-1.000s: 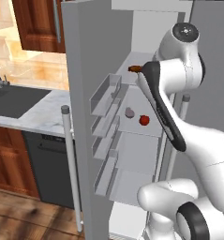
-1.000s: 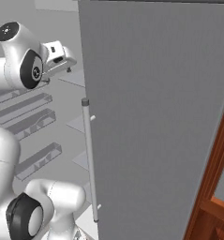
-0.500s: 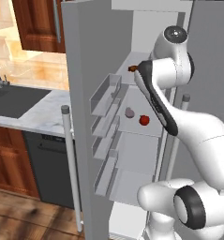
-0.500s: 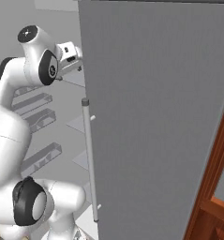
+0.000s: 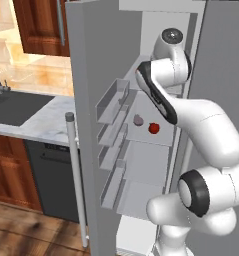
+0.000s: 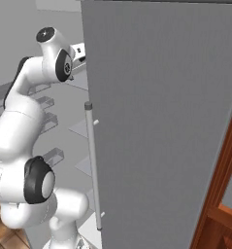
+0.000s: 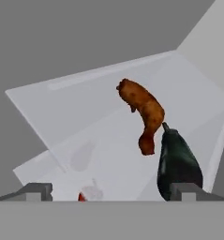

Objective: Take the eggplant and chicken drumstick from the highest rack and move them to the second highest rack where the eggplant and bell pepper are located, to maximize freezer space. Close the freezer door after rearranging.

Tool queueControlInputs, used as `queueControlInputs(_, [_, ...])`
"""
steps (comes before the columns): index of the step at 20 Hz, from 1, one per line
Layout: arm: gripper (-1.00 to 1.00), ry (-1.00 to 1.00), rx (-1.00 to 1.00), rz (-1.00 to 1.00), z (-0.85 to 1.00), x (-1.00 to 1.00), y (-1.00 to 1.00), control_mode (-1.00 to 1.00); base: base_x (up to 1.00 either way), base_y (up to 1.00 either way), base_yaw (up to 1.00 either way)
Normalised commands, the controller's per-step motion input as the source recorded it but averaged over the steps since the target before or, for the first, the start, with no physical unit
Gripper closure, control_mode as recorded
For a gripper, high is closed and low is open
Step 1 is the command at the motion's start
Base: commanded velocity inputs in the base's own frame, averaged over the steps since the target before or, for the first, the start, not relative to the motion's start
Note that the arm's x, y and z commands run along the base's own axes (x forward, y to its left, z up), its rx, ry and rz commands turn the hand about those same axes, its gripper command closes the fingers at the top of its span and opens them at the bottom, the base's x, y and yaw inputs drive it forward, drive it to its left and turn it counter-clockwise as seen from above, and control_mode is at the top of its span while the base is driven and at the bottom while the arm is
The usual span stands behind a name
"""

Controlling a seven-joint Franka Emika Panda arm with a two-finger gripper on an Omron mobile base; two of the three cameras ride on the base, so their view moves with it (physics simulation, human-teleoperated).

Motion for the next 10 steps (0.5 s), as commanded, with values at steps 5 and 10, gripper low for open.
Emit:
queueControlInputs(5, [-1.0,0.03,-0.02,0.0,-0.16,0.62,-0.12,-1.0,0.0,0.0,0.0])
queueControlInputs(10, [-1.0,0.12,0.0,0.01,-0.17,0.61,-0.19,-1.0,0.0,0.0,0.0])
